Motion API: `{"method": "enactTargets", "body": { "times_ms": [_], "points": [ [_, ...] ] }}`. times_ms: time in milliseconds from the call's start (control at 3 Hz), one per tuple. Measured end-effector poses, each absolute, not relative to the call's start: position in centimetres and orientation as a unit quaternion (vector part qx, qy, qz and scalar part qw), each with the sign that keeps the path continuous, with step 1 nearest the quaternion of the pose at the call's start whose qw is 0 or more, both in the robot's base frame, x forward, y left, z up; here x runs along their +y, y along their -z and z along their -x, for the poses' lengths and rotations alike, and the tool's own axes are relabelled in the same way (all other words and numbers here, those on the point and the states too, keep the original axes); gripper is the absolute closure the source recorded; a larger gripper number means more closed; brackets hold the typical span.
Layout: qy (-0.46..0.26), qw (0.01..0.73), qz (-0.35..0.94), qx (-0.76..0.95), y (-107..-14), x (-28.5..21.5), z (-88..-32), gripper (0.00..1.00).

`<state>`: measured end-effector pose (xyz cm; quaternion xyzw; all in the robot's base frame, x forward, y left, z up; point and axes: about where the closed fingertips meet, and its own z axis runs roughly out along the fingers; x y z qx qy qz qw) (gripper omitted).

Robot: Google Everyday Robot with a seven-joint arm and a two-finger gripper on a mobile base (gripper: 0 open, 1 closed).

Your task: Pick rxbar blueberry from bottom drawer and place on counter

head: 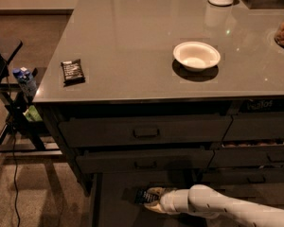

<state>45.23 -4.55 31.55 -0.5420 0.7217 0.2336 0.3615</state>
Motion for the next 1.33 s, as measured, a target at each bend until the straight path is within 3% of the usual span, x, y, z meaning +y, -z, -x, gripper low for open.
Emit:
{"method": "enactTargets", "body": {
  "times_ms": [1333],
  "points": [
    [-0.231,0.399,0.559,0.689,-41.6,-4.2,-45.1,1.0]
  ]
}}
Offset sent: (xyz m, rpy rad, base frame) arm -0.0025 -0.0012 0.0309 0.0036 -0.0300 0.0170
